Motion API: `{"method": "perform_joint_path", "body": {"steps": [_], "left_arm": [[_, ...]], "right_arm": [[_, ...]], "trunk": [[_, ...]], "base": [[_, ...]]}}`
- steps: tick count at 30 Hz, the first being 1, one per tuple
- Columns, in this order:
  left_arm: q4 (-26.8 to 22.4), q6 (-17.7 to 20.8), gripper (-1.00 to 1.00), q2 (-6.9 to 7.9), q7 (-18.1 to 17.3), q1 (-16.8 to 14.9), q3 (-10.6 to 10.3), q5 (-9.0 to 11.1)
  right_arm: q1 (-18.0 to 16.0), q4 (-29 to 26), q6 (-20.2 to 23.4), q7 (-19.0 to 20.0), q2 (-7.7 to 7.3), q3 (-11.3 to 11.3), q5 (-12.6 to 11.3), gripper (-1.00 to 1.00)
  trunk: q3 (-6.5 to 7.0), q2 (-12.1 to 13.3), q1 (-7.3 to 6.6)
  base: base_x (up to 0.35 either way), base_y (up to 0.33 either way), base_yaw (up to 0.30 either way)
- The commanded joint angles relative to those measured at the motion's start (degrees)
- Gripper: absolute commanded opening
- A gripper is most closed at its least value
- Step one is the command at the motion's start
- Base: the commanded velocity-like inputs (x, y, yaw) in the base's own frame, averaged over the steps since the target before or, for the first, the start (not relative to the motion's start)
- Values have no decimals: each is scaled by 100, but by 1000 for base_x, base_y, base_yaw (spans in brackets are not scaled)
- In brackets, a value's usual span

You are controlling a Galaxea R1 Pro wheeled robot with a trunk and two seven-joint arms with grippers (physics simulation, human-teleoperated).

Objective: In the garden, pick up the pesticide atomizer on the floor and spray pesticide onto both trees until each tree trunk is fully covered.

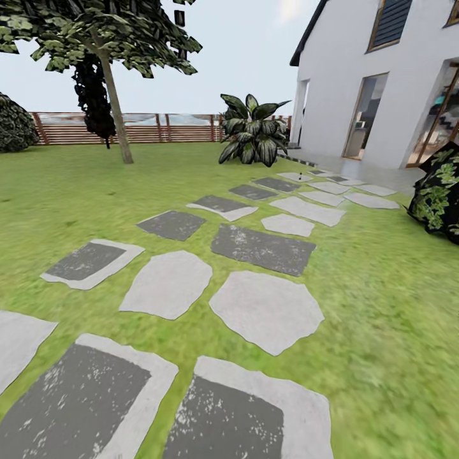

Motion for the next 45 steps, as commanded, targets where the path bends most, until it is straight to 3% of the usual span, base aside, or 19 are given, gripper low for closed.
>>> {"method": "perform_joint_path", "body": {"steps": [1,35,40,45], "left_arm": [[6,-7,100,-1,-60,-4,30,52],[3,-10,100,68,-62,-4,28,46],[2,-13,100,25,-68,-4,20,30],[6,-15,100,42,-62,-4,30,49]], "right_arm": [[-3,4,-17,-2,-1,1,13,100],[-3,1,-30,-2,18,-20,-24,100],[-3,211,-212,-2,21,-5,-15,100],[-3,520,-675,-2,25,1,-15,100]], "trunk": [[-5,-2,2],[-5,-2,2],[-5,-2,2],[-5,-2,2]], "base": [[340,0,-1],[340,0,0],[340,0,0],[340,0,0]]}}
